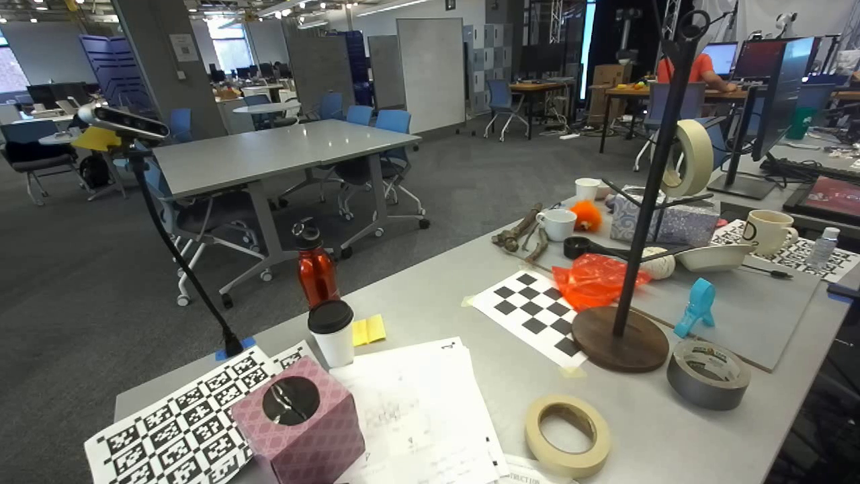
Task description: Remove the masking tape from the object, put it on the table and replace it with the different masking tape from the table
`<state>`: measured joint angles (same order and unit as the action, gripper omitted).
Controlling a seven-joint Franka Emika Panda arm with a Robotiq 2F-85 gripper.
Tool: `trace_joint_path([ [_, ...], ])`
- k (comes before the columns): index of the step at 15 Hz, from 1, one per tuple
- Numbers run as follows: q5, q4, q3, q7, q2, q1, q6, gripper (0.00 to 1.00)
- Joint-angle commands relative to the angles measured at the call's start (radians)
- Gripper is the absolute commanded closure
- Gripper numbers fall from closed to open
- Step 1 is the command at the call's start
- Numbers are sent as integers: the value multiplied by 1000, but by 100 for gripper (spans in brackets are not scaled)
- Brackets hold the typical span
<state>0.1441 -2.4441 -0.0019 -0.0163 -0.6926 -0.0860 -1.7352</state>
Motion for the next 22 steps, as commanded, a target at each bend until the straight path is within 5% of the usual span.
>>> trace_joint_path([
  [1,-6,-1,8,-44,32,16,-60,0],
  [14,-67,39,35,-191,155,13,-389,0],
  [22,-54,23,32,-172,144,6,-381,0],
])
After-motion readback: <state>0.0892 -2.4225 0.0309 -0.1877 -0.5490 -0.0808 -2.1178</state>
